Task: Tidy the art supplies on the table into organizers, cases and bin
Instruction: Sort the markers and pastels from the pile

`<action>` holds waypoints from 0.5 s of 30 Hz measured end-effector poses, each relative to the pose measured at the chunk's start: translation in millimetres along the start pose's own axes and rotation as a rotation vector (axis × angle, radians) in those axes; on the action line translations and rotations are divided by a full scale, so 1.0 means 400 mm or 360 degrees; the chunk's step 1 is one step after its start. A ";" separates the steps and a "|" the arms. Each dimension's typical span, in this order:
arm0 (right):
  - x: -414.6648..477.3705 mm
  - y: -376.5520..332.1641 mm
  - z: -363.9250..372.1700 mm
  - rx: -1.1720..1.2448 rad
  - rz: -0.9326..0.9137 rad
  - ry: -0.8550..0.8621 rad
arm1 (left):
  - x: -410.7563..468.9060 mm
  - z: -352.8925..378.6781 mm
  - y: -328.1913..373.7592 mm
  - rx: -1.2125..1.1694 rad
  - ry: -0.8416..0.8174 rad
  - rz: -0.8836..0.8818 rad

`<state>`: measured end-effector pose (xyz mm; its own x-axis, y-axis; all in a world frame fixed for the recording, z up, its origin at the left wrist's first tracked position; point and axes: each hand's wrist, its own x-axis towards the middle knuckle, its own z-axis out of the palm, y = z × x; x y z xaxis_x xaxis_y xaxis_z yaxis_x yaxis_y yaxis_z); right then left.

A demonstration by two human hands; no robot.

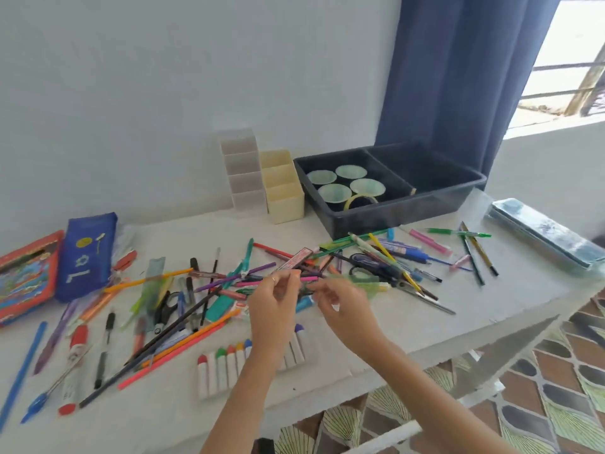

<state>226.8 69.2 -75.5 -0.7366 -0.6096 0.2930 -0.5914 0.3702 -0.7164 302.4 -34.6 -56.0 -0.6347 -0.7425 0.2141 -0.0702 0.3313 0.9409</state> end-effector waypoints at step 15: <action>0.230 -0.273 0.317 0.0373 -0.0569 -0.0583 | 0.122 -0.368 -0.059 0.0181 0.0870 -0.0088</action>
<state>265.2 -116.3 -50.6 -0.3167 -0.8877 0.3341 -0.6638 -0.0442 -0.7466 386.2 -164.3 -28.9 -0.1383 -0.9444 0.2984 -0.1939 0.3213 0.9269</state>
